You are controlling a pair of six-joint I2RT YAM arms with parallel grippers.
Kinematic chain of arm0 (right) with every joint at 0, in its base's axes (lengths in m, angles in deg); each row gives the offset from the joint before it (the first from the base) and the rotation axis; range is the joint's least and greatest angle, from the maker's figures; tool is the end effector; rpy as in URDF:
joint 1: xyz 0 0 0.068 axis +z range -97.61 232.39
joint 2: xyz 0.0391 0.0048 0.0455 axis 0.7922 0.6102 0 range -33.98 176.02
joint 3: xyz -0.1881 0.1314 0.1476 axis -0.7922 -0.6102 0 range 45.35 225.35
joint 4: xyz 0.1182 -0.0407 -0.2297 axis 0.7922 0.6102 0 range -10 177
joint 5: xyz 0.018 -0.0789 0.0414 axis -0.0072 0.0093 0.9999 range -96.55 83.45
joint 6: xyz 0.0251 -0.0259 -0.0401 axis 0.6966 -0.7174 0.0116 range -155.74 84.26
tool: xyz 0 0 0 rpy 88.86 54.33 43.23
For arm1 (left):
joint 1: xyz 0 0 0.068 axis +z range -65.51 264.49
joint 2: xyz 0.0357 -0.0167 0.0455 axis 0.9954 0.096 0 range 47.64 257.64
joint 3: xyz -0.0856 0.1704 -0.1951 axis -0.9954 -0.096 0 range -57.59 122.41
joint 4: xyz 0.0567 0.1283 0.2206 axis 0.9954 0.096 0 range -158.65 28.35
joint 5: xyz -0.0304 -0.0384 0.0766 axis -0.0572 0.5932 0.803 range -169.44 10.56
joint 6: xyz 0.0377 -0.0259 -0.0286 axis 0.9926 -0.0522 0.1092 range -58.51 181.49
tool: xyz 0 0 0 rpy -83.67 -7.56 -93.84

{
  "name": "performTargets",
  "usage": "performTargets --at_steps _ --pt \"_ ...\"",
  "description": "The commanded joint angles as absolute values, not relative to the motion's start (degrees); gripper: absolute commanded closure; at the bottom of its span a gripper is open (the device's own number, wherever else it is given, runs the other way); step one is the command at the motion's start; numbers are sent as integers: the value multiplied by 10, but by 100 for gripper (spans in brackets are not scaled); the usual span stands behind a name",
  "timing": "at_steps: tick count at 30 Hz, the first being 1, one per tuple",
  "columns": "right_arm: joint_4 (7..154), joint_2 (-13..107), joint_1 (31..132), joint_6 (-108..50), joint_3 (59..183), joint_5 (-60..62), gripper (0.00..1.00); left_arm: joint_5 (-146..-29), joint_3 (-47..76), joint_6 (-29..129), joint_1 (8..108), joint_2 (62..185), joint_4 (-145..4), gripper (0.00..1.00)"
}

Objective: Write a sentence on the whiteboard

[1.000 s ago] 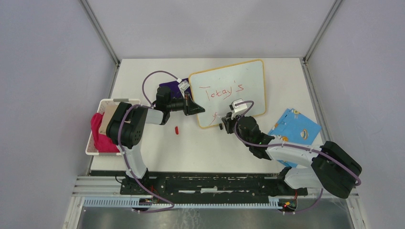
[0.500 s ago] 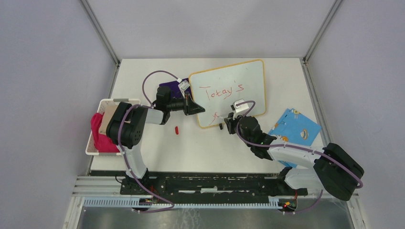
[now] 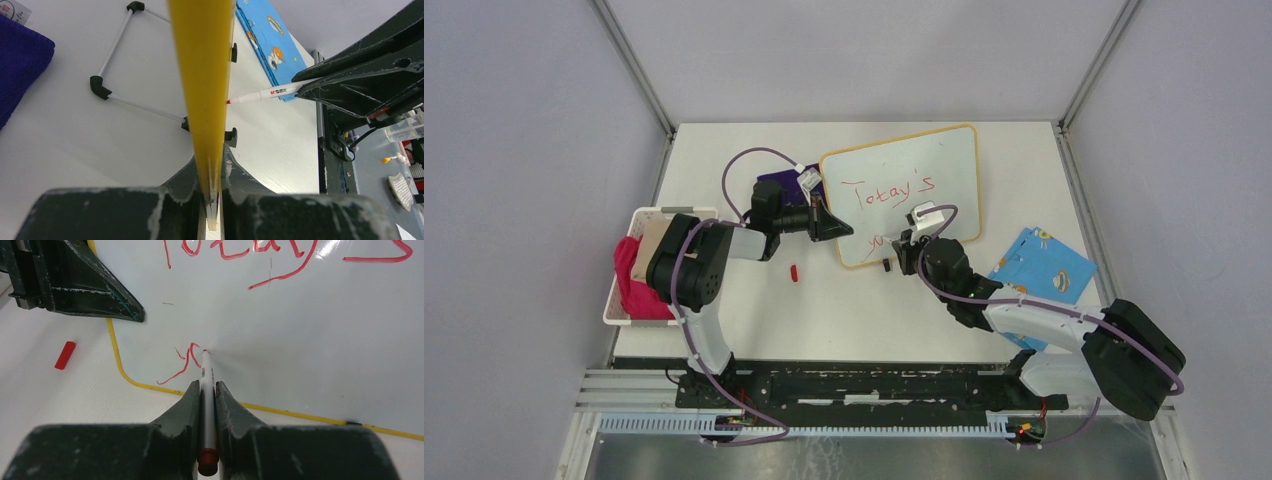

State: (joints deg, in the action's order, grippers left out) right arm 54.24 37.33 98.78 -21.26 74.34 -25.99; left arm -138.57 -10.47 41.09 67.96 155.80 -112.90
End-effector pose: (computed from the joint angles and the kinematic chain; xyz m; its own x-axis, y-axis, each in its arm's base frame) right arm 0.1881 0.1802 0.2124 -0.3061 0.0206 -0.9518 -0.3988 0.9050 0.1479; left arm 0.3380 -0.1324 0.1524 -0.5850 -0.0130 -0.8109 0.7787 0.2704 -0.5661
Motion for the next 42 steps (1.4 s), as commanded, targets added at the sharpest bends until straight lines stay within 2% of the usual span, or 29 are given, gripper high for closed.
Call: performTargets --at_steps 1,10,22,42 --pt "519 383 982 -222 770 -263 100 -1326 -111 467 667 1575 -1050 98" --pt "503 390 982 -214 768 -233 100 -1326 -109 469 667 1576 -1048 98" --pt "503 334 981 -221 729 -277 100 -1322 -109 471 666 1574 -1044 98" --pt "512 362 977 -220 723 -273 100 -1322 -108 473 666 1574 -1041 98"
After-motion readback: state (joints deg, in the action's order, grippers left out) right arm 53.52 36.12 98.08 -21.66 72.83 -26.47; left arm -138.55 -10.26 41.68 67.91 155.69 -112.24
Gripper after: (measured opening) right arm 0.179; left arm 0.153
